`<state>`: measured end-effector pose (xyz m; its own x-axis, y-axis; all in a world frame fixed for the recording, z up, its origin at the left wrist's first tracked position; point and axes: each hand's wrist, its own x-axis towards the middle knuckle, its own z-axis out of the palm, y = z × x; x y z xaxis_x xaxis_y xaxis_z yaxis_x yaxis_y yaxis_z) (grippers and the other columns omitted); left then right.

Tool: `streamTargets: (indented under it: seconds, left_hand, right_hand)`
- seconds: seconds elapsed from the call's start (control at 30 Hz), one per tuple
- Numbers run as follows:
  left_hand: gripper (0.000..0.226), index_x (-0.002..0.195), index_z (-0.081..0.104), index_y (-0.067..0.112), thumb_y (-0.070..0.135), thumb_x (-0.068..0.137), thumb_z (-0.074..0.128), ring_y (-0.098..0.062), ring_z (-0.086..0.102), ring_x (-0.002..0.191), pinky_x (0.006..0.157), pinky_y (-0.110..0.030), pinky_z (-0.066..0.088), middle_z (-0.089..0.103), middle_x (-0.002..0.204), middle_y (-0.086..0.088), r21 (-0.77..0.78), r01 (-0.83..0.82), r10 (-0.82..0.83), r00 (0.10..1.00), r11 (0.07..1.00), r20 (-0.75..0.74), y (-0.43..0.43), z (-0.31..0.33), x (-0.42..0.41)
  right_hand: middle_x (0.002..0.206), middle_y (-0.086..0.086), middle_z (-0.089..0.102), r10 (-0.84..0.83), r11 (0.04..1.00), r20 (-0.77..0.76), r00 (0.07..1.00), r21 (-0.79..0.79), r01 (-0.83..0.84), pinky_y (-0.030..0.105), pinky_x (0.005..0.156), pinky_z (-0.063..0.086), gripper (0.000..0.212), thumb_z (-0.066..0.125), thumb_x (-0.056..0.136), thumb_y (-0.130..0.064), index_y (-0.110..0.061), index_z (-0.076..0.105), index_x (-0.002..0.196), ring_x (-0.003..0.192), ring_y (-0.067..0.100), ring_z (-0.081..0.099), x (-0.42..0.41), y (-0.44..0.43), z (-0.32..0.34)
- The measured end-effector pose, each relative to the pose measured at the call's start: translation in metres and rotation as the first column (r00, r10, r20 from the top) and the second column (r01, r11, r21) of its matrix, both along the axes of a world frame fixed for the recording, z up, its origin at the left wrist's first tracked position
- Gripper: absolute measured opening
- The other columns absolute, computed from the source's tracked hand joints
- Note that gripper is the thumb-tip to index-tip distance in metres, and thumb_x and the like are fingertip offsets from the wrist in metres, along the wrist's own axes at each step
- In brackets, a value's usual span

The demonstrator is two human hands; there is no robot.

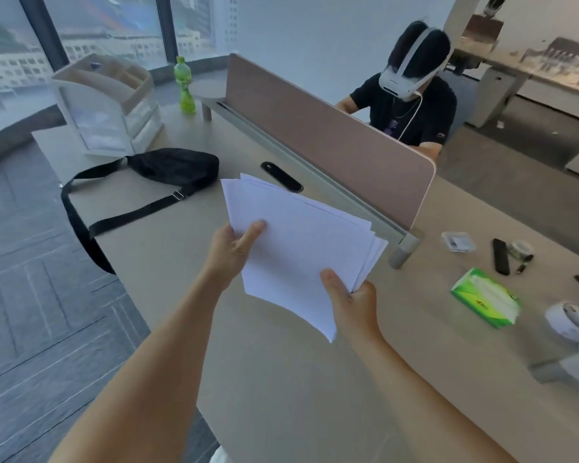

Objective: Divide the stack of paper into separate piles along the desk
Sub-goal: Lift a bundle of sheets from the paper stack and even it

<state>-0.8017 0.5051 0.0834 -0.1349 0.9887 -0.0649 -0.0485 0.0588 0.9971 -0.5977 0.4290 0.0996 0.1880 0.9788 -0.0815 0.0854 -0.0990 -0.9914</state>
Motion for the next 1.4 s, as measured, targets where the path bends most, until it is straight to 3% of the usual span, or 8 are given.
streamTargets:
  seconds: [0.2, 0.33, 0.53, 0.63, 0.8, 1.0, 1.17, 1.4]
  left_hand:
    - [0.020, 0.106, 0.071, 0.009, 0.017, 0.088, 0.070, -0.007, 0.072, 0.083, 0.066, -0.015, 0.052, 0.077, 0.094, 0.005, -0.018, 0.148, -0.147, 0.988, 0.989, 0.049, 0.023, -0.017, -0.007]
    - [0.020, 0.098, 0.073, 0.013, 0.026, 0.083, 0.076, -0.014, 0.074, 0.087, 0.068, -0.021, 0.054, 0.078, 0.095, 0.001, 0.014, 0.133, -0.134, 0.986, 0.991, 0.096, 0.036, -0.006, 0.003]
    - [0.046, 0.095, 0.068, 0.019, 0.041, 0.056, 0.077, -0.009, 0.070, 0.081, 0.066, -0.021, 0.055, 0.074, 0.093, 0.010, 0.042, 0.161, -0.163, 0.985, 0.986, 0.050, 0.049, 0.002, -0.004]
    - [0.049, 0.098, 0.071, 0.012, 0.039, 0.059, 0.080, -0.014, 0.073, 0.083, 0.067, -0.024, 0.054, 0.076, 0.091, 0.004, 0.043, 0.227, -0.229, 0.971, 0.973, 0.072, 0.048, 0.004, 0.006]
    - [0.037, 0.096, 0.074, 0.006, 0.028, 0.068, 0.082, -0.013, 0.073, 0.080, 0.065, -0.021, 0.054, 0.077, 0.088, 0.001, 0.135, 0.135, -0.144, 0.988, 0.982, 0.059, 0.045, 0.012, 0.009]
    - [0.047, 0.100, 0.074, 0.010, 0.027, 0.060, 0.091, -0.019, 0.075, 0.087, 0.071, -0.028, 0.056, 0.078, 0.096, -0.002, -0.013, 0.156, -0.155, 0.985, 0.988, 0.074, 0.039, -0.015, 0.002]
    - [0.021, 0.095, 0.074, 0.009, 0.013, 0.075, 0.081, -0.012, 0.074, 0.077, 0.063, -0.020, 0.054, 0.078, 0.084, 0.005, -0.031, 0.115, -0.111, 0.989, 0.993, 0.099, 0.037, -0.021, 0.009]
    - [0.046, 0.096, 0.074, 0.009, 0.033, 0.059, 0.088, -0.016, 0.075, 0.083, 0.066, -0.021, 0.055, 0.078, 0.092, -0.001, -0.038, 0.162, -0.156, 0.980, 0.986, 0.123, 0.042, -0.025, -0.003]
  right_hand:
    - [0.076, -0.008, 0.076, -0.159, 0.987, -0.100, 0.982, -0.035, 0.156, 0.019, 0.064, 0.054, 0.007, 0.076, 0.084, -0.008, -0.014, 0.075, 0.082, 0.073, 0.006, 0.071, -0.009, 0.027, -0.018]
    - [0.080, -0.004, 0.078, -0.208, 0.978, -0.150, 0.967, -0.023, 0.207, 0.026, 0.069, 0.059, 0.006, 0.076, 0.085, -0.010, -0.015, 0.076, 0.082, 0.077, 0.010, 0.073, -0.012, 0.040, -0.007]
    - [0.073, -0.008, 0.074, -0.076, 0.997, -0.078, 0.994, -0.006, 0.076, 0.019, 0.063, 0.053, 0.013, 0.074, 0.084, -0.002, -0.014, 0.073, 0.080, 0.071, 0.006, 0.069, 0.007, 0.049, -0.003]
    - [0.070, -0.008, 0.073, -0.100, 0.995, -0.103, 0.990, 0.015, 0.102, 0.022, 0.063, 0.052, 0.016, 0.075, 0.085, -0.003, -0.014, 0.074, 0.074, 0.068, 0.006, 0.067, 0.005, 0.053, -0.003]
    - [0.070, -0.008, 0.073, -0.070, 0.991, -0.177, 0.982, 0.099, 0.089, 0.021, 0.064, 0.053, 0.013, 0.077, 0.084, -0.005, -0.013, 0.074, 0.074, 0.068, 0.006, 0.068, 0.006, 0.057, -0.004]
    - [0.092, 0.007, 0.078, -0.006, 0.997, -0.223, 0.975, -0.081, -0.012, 0.035, 0.077, 0.058, 0.011, 0.078, 0.082, -0.003, -0.012, 0.077, 0.088, 0.087, 0.020, 0.074, 0.017, 0.052, -0.024]
    - [0.094, 0.008, 0.078, 0.024, 0.993, -0.181, 0.983, -0.106, -0.044, 0.046, 0.083, 0.058, 0.013, 0.082, 0.077, -0.009, -0.019, 0.080, 0.084, 0.089, 0.022, 0.074, 0.021, 0.056, -0.029]
    - [0.099, 0.008, 0.078, 0.059, 0.995, -0.162, 0.985, -0.066, -0.070, 0.045, 0.087, 0.058, 0.025, 0.080, 0.070, -0.017, -0.015, 0.077, 0.094, 0.095, 0.025, 0.074, 0.028, 0.066, -0.032]
